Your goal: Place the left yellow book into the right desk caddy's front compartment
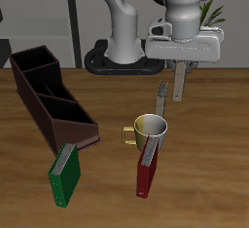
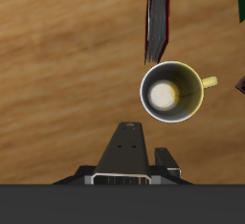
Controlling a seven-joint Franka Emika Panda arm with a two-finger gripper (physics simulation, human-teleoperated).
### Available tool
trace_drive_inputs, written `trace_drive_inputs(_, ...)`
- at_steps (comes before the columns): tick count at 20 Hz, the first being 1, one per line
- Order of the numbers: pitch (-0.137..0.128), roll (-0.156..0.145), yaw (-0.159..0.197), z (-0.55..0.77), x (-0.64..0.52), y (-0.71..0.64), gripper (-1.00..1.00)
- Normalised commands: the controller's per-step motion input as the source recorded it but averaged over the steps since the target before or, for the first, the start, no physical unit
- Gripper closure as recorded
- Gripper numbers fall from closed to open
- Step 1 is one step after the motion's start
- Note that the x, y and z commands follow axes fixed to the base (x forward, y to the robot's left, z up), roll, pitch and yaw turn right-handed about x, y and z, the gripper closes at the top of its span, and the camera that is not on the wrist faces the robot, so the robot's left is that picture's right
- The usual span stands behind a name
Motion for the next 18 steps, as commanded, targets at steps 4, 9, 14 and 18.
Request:
trace_drive_inputs(4, -0.035, 0.004, 0.117, 0.53, -0.30, -0.22, 1.00)
trace_drive_inputs(9, 0.028, -0.025, 0.061, 0.16, -0.18, -0.33, 1.00)
trace_drive_inputs(14, -0.010, -0.055, 0.111, 0.10, -0.25, -0.44, 1.00)
trace_drive_inputs(18, 0.003, -0.023, 0.158, 0.05, -0.27, -0.43, 1.00)
